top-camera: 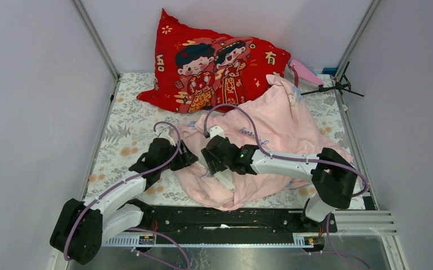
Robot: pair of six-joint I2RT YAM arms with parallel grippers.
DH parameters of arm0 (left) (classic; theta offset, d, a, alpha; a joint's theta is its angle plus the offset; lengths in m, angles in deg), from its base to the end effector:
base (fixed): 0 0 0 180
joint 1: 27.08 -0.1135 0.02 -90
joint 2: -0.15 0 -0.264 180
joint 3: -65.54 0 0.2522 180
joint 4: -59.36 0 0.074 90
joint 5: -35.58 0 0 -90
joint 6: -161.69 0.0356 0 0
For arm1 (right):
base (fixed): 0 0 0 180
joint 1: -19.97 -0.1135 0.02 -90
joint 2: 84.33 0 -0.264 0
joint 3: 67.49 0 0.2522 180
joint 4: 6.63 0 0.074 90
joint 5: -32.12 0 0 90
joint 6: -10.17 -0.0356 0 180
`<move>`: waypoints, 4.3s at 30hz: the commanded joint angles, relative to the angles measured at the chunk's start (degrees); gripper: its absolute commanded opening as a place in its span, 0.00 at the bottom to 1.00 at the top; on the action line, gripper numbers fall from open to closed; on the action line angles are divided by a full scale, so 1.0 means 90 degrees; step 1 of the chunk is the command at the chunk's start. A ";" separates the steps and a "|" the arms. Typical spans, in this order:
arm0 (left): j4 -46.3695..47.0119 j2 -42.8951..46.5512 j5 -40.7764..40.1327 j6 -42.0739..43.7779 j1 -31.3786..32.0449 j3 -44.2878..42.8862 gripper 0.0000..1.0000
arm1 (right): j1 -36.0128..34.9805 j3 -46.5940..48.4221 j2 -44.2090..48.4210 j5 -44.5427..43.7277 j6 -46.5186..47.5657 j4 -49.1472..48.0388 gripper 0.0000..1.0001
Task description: Remove the pillowcase from the pillow
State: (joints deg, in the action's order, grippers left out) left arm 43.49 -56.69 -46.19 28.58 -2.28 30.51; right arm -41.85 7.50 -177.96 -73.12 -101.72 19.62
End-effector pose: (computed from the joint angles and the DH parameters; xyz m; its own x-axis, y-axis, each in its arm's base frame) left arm 0.1760 -0.0869 0.1740 -0.7591 -0.3943 -0.5180 -0.0011 0.7964 -0.6047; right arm 0.1747 0.3063 0.2199 -0.5935 -0.3462 -0.7265 -0.5833 0.8070 0.0920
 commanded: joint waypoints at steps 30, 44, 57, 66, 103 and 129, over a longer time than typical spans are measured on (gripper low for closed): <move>-0.0059 -0.0538 -0.0257 0.0245 0.0008 -0.0363 0.53 | 0.0207 -0.1185 0.2866 -0.0999 0.0327 -0.0787 0.00; -0.0953 -0.0056 -0.1794 0.1156 0.0806 -0.2052 0.65 | 0.0209 -0.1052 0.2877 -0.0928 0.0461 -0.0640 0.00; -0.0865 -0.0959 -0.2674 0.1339 0.1339 -0.2708 0.71 | 0.0209 -0.1030 0.2763 -0.0528 0.0581 -0.0757 0.00; 0.0357 -0.1561 -0.1168 0.0419 -0.0150 -0.1573 0.41 | 0.0209 -0.1274 0.3335 -0.1139 0.0677 -0.0774 0.00; 0.3316 -0.2859 0.1810 -0.0178 -0.0995 -0.0451 0.38 | 0.0209 -0.2557 0.5026 -0.0384 0.0775 -0.2430 0.09; 0.4345 -0.3577 0.3001 0.0235 -0.0402 -0.0808 0.41 | 0.0199 0.0191 0.0854 0.0853 0.0854 0.0257 1.00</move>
State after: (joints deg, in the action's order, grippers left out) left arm 75.62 -90.04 -23.31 30.17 -6.61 24.65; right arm -40.02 4.96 -166.00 -61.84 -93.19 15.60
